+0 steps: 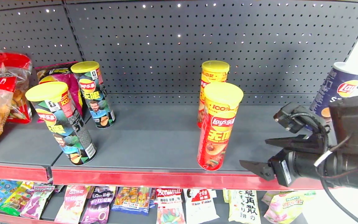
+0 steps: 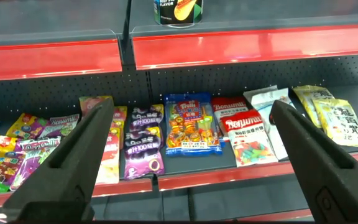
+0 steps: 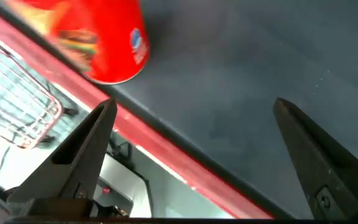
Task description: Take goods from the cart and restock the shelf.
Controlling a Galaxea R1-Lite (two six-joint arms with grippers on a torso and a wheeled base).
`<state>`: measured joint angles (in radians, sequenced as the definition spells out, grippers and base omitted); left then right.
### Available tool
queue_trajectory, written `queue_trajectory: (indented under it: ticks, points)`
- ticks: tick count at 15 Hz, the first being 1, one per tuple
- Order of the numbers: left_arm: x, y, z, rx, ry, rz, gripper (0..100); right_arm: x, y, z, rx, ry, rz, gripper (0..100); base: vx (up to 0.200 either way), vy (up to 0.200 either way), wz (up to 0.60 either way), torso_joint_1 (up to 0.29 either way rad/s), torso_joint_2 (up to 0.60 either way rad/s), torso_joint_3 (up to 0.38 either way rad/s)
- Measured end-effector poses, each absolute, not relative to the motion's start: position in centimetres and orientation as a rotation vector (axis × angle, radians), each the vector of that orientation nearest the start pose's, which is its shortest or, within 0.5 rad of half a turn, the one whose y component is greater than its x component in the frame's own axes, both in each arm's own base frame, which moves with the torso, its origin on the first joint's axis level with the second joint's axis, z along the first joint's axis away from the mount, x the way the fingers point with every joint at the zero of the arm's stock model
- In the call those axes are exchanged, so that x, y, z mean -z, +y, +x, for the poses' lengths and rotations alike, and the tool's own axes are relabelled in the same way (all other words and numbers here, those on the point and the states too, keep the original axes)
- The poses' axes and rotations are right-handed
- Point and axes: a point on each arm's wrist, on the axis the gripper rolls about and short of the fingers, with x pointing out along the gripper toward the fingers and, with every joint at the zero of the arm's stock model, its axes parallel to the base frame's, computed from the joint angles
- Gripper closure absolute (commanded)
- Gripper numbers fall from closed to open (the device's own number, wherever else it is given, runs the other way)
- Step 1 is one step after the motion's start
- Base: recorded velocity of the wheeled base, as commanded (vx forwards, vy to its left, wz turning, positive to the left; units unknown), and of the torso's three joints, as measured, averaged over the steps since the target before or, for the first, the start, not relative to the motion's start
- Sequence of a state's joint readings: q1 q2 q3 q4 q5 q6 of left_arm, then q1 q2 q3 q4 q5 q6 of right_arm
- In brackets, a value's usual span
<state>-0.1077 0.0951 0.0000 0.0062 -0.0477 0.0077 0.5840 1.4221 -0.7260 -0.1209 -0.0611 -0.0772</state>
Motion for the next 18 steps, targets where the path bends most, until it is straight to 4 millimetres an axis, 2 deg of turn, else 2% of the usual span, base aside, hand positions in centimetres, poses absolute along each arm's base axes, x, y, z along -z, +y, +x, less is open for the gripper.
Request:
queue_trajectory:
  ticks: [9, 18]
  points:
    - [-7.7, 0.1, -1.6, 0.155, 0.101, 0.01, 0, -17.2, 13.8, 21.6, -0.434, 0.588, -0.311, 0, 0.0, 0.0, 0.0, 0.0, 0.0, 0.0]
    - [-7.7, 0.1, -1.6, 0.155, 0.101, 0.01, 0, -16.6, 14.7, 23.3, -0.419, 0.606, -0.325, 0, 0.0, 0.0, 0.0, 0.0, 0.0, 0.0]
